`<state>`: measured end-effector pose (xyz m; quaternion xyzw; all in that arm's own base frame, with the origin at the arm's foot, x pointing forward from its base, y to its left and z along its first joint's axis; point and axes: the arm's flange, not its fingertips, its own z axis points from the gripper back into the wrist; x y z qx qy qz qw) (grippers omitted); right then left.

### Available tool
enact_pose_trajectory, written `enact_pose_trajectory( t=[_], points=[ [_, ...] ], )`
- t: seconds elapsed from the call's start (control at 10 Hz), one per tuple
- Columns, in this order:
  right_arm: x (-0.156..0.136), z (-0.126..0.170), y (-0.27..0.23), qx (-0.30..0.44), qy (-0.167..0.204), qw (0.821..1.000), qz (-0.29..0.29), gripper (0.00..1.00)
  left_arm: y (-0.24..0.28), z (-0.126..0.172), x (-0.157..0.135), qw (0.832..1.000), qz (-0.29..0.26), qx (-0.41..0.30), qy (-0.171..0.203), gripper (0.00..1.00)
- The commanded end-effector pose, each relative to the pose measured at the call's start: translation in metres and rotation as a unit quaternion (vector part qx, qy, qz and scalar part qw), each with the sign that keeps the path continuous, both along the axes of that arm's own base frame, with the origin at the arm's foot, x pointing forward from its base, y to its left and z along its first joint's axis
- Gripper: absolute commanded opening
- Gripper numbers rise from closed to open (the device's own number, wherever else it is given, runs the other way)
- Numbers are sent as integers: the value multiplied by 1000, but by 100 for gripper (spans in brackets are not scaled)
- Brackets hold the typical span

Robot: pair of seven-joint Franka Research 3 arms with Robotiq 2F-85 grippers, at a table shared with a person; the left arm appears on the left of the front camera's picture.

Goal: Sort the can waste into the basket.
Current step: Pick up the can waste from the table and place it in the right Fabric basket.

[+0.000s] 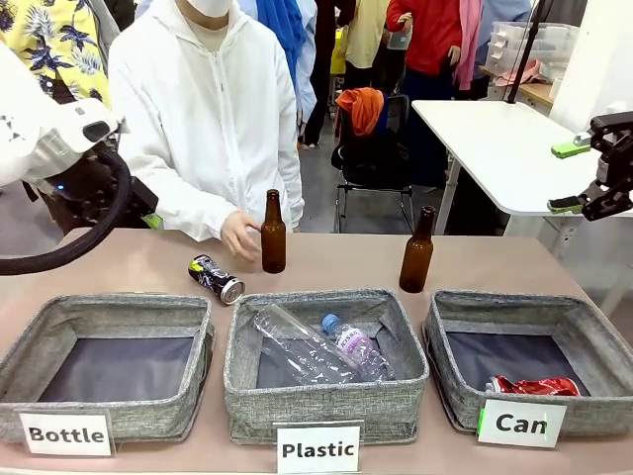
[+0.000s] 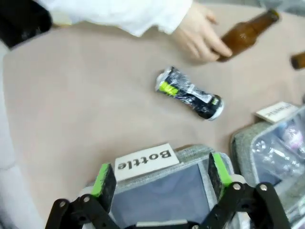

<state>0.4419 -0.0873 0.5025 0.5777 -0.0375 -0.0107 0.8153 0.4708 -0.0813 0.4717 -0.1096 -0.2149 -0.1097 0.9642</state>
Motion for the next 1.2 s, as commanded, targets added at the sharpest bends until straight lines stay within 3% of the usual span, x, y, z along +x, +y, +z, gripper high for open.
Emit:
enact_pose_trajectory(
  t=[0.0, 0.2, 0.3, 0.4, 0.6, 0.8, 1.0, 1.1],
  points=[
    [0, 2, -3, -1, -9, 1000, 9, 100, -25, 0, 41, 974, -213, 56, -46, 100],
    [0, 2, -3, -1, -9, 1000, 9, 100, -52, 0, 72, 907, -407, 90, -55, 100],
    [0, 2, -3, -1, -9, 1000, 9, 100, -51, -2, 83, 858, -502, 93, -62, 100],
    [0, 2, -3, -1, -9, 1000, 9, 100, -43, -1, 81, 797, -597, 61, -61, 100],
    [0, 2, -3, -1, -9, 1000, 9, 100, -15, 6, 66, 708, -703, 20, -68, 100],
    [0, 2, -3, -1, -9, 1000, 9, 100, 34, 19, 34, 598, -789, -25, -141, 100],
    [0, 2, -3, -1, -9, 1000, 9, 100, 138, 38, -21, 548, -794, -99, -243, 100],
    [0, 2, -3, -1, -9, 1000, 9, 100, 180, 37, -49, 558, -771, -107, -288, 100]
  ],
)
